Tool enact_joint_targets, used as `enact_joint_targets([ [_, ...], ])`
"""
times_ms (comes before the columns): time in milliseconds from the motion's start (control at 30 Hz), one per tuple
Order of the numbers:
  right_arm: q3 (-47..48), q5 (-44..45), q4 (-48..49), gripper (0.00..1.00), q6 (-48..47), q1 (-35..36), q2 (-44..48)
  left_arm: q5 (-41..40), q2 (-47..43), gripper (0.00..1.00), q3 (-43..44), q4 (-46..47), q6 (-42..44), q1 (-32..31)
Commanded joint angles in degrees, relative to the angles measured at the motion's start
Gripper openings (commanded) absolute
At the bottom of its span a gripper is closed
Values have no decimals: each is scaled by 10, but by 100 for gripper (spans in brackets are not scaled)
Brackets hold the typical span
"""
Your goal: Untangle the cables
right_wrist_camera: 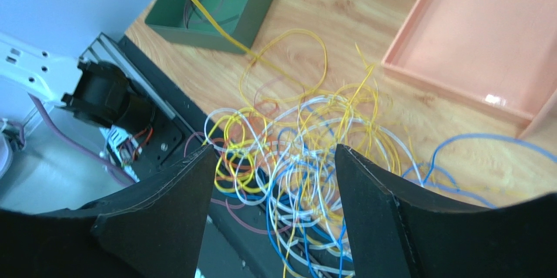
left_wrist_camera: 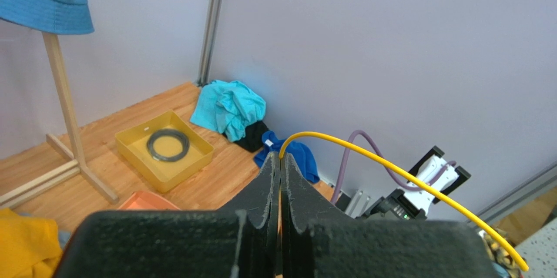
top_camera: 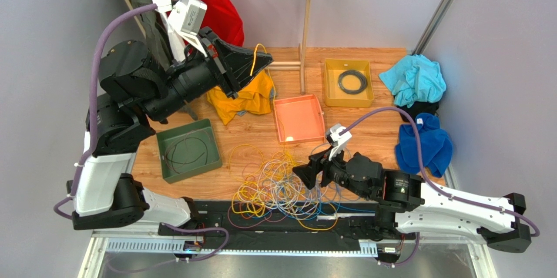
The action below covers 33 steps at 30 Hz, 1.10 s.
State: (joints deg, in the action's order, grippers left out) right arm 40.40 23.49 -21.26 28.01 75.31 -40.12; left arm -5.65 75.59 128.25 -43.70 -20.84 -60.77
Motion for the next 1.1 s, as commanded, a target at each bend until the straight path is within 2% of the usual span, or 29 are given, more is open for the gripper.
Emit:
enact_joint_targets([
  [0, 1, 37, 109, 72, -66, 3, -31, 16, 20, 0, 52, -45, 17, -2],
  [200, -25, 99, 207, 71, -102, 2, -101, 26, 17, 0, 40, -36, 10, -2],
  [267, -48, 103, 290, 71, -114, 2, -124, 27, 16, 0, 37, -35, 9, -2],
  [467, -59, 136, 419, 63, -137, -1, -196, 28, 5, 0, 25, -34, 8, -1],
  [567, -70, 131, 484, 54, -139, -1, -215, 26, -7, 0, 4, -26, 11, -2],
  [600, -71, 135, 495, 34, -139, -1, -226, 23, -17, 0, -14, -18, 11, -2],
  [667, -62, 159, 481, 8, -123, -1, -229, 17, -27, 0, -32, -12, 12, -2],
  [700, -54, 163, 446, 0, -115, 1, -219, 5, -39, 0, -47, -14, 14, -2],
  [767, -44, 184, 397, 0, -93, 0, -197, -18, -55, 0, -74, -17, 13, -2],
  [867, -8, 205, 280, 0, -78, 0, -126, -83, -114, 0, -187, -2, -1, -2],
  [900, 7, 210, 224, 0, -79, 0, -110, -116, -152, 0, -263, 15, -7, -2],
  [967, 57, 219, 168, 0, -83, 0, -64, -142, -209, 0, -345, 48, -28, -2],
  [1000, 76, 224, 125, 0, -93, 0, -53, -163, -226, 0, -422, 58, -39, -2],
  [1067, 131, 234, 95, 0, -106, 0, -38, -179, -270, 0, -492, 84, -71, -1],
])
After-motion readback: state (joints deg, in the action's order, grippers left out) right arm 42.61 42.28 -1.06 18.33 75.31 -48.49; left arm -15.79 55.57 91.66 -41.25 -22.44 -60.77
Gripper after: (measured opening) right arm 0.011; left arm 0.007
